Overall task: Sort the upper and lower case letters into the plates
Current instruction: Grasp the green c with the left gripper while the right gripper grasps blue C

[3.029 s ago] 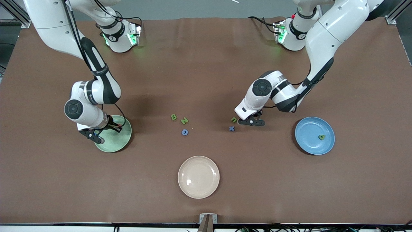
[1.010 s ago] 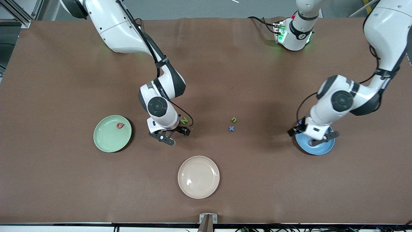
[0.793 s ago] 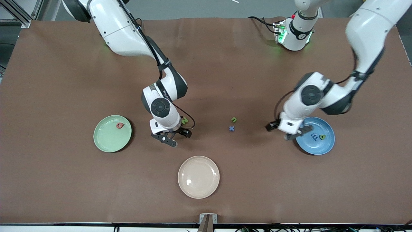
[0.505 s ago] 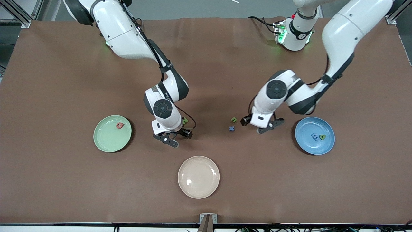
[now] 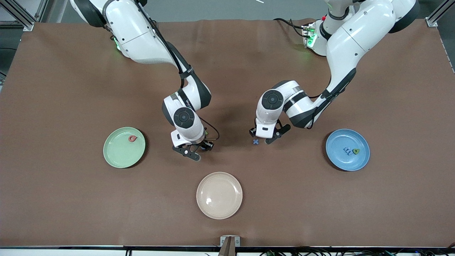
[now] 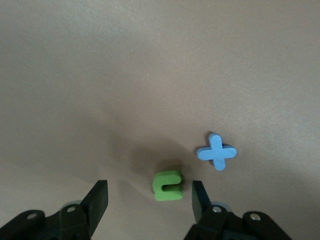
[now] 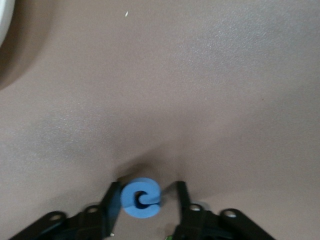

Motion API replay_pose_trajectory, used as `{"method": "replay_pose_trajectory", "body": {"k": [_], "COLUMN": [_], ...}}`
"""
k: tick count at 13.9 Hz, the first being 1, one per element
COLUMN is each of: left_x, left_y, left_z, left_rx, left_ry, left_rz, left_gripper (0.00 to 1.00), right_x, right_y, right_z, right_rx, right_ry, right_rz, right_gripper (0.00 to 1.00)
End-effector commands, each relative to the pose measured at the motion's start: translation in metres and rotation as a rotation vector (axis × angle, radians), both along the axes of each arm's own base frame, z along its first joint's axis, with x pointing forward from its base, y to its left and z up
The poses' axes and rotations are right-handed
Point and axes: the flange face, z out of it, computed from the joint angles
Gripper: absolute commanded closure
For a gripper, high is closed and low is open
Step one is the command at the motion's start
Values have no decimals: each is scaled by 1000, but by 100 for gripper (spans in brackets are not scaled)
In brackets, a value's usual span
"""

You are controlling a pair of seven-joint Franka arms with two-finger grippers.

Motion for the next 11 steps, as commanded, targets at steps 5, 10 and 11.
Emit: {"method": "replay_pose_trajectory", "body": {"k": [5,10,11], "left_x": [7,11,13], "left_y": [-15,-12,-9], "left_z": [-9,-9,-9], "left_rx": [-14,-17,-18], "left_ry": [-4,2,0], "left_rz": [60,92,98], "left_gripper": [32,56,62], "right_x": [21,57,54], "right_y": [-26,-140,-163], "right_z": [16,76,84], "right_rx": [-28,-55,-48], "right_ry": [-11,98,103], "right_rz": [-15,109,142], "right_gripper": [100,100,100]}}
